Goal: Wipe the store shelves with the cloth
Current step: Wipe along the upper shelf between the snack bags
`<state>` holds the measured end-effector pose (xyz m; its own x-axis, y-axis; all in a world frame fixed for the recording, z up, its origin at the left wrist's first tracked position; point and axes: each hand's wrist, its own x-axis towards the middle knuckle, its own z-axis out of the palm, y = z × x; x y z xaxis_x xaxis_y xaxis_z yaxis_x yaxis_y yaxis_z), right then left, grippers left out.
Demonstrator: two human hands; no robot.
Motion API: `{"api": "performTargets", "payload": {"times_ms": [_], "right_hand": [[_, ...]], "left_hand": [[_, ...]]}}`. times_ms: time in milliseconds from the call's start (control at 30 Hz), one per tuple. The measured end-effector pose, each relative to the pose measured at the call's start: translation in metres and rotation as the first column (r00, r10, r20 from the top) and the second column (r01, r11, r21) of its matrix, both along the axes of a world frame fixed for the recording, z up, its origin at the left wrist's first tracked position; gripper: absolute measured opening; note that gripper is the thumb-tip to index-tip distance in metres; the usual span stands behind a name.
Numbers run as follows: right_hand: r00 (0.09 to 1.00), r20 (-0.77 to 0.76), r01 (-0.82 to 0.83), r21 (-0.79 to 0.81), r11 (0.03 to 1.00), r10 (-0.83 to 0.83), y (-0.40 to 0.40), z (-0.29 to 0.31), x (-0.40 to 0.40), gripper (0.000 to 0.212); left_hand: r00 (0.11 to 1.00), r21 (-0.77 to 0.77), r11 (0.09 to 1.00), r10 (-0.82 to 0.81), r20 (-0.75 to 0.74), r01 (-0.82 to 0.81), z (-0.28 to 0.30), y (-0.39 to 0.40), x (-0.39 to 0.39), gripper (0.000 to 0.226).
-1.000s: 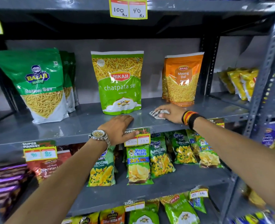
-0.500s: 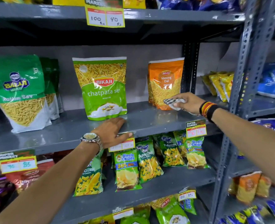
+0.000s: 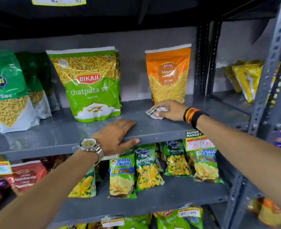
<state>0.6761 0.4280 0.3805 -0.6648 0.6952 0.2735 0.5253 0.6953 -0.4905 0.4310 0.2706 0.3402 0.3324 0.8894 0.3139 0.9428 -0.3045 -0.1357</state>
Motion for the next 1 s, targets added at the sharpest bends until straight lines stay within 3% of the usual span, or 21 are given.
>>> {"api": "performTargets", "payload": {"times_ms": [200, 300, 367, 500, 600, 700, 833, 1000], "right_hand": [[0.997, 0.03, -0.076, -0.046, 0.996, 0.078, -0.052, 0.002, 0.021, 0.03], [0.974, 0.112, -0.169, -0.222, 0.96, 0.198, -0.086, 0.022, 0.049, 0.031], [0.983, 0.114, -0.112, -0.224, 0.968, 0.141, -0.084, 0.039, 0.064, 0.031], [0.988, -0.04, 0.144, -0.092, 0.985, -0.148, -0.045, 0.031, 0.073, 0.026], [0.968, 0.011, 0.253, -0.027, 0.967, -0.252, -0.034, 0.0, 0.066, 0.023], [0.979, 0.044, 0.201, 0.003, 0.98, -0.201, -0.062, -0.007, 0.062, 0.026], [0.989, 0.143, 0.063, -0.153, 0.986, -0.041, -0.117, 0.022, 0.083, 0.03], [0.968, -0.12, 0.213, -0.066, 0.975, -0.22, -0.1, 0.049, 0.129, 0.028]], "left_hand": [[1.0, -0.024, 1.0, -0.004, -0.001, 0.004, 0.004, -0.007, 0.002, 0.089], [1.0, -0.037, 0.999, 0.012, 0.0, -0.012, 0.002, -0.006, 0.0, 0.092], [1.0, -0.041, 0.999, 0.015, 0.007, -0.014, 0.0, -0.003, -0.001, 0.095], [1.0, -0.036, 0.999, 0.006, 0.012, -0.005, 0.001, -0.001, -0.002, 0.098], [1.0, -0.038, 0.999, 0.012, 0.003, -0.012, 0.001, -0.003, -0.001, 0.102], [1.0, -0.044, 0.999, 0.018, -0.006, -0.018, 0.001, -0.005, 0.0, 0.105], [1.0, -0.054, 0.999, 0.004, 0.01, -0.003, 0.002, -0.006, -0.001, 0.097], [1.0, -0.037, 0.999, 0.008, -0.006, -0.008, 0.004, -0.004, 0.012, 0.095]]}}
